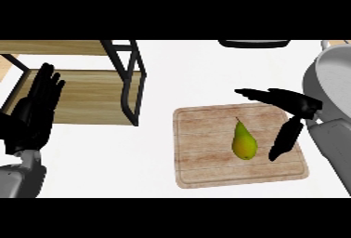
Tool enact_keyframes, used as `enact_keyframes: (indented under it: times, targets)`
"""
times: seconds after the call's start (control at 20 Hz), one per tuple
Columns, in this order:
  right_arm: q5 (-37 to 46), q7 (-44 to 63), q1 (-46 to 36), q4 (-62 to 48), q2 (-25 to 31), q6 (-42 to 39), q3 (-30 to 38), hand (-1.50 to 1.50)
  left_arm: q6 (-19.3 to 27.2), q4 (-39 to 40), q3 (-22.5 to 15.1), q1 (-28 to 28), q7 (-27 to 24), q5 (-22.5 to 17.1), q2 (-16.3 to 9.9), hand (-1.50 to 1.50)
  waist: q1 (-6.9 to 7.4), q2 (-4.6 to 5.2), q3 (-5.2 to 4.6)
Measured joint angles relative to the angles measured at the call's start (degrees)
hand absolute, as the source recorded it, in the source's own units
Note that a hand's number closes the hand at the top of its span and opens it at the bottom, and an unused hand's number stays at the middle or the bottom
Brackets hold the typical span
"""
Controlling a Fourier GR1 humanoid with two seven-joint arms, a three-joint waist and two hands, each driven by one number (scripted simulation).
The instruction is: Pick the pear from the cutting board and place it in the pot
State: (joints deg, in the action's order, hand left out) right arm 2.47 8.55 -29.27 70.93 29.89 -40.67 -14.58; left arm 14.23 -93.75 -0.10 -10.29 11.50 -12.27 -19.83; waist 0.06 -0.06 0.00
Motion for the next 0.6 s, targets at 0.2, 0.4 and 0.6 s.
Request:
enact_keyframes:
  times: [0.2, 0.4, 0.6]
  targets:
    - [4.7, -2.0, 2.2, -0.3, -1.3, 0.0, 0.9, -1.5, -0.5, -1.7, 0.6, 0.8, 0.9, 1.1, 1.2, 0.0, 0.09, 0.03, 0.0]
    - [7.9, -1.7, 3.7, 0.8, -4.7, 0.8, 1.2, -1.5, -1.6, -1.1, 1.8, 0.6, 0.6, 1.9, 2.0, 0.0, 0.08, 0.04, -0.01]
    - [12.0, -3.3, 4.5, -0.3, -6.9, 1.1, 1.8, -1.5, -3.7, 0.2, 3.3, 0.0, 0.0, 2.2, 2.5, 0.0, 0.09, 0.07, 0.01]
